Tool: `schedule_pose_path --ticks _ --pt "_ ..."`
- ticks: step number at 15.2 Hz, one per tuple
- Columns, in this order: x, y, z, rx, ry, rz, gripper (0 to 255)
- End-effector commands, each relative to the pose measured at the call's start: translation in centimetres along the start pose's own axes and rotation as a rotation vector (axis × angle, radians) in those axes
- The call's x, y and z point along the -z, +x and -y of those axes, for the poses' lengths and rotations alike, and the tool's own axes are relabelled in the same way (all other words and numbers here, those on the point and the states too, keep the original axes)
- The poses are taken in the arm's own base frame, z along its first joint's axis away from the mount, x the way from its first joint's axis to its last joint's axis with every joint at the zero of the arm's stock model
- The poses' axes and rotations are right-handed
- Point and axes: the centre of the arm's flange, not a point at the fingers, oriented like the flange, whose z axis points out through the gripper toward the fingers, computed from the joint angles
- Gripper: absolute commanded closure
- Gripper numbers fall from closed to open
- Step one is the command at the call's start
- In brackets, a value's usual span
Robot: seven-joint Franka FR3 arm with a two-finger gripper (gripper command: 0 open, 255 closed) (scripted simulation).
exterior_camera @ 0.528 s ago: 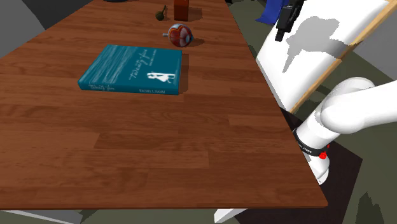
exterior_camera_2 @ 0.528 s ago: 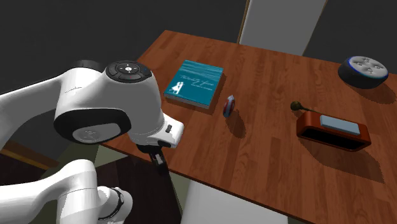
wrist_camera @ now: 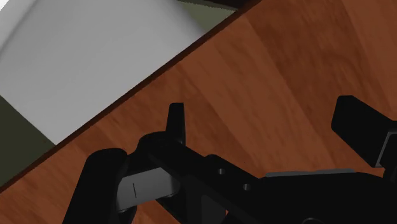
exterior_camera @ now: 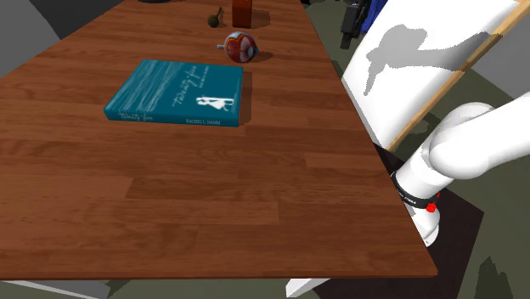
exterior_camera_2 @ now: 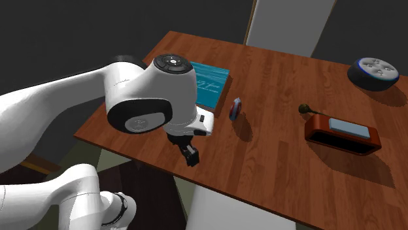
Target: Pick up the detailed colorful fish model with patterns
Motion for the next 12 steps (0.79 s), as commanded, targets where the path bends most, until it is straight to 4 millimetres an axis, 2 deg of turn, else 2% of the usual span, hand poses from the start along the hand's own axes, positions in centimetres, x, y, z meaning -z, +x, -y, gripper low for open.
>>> schedule_pose_path --ticks 1,12 --pt "-0.2 2.8 0.1 0.035 0.004 -0.005 0" --pt "-0.5 16.9 1.7 0.22 0.028 -0.031 0"
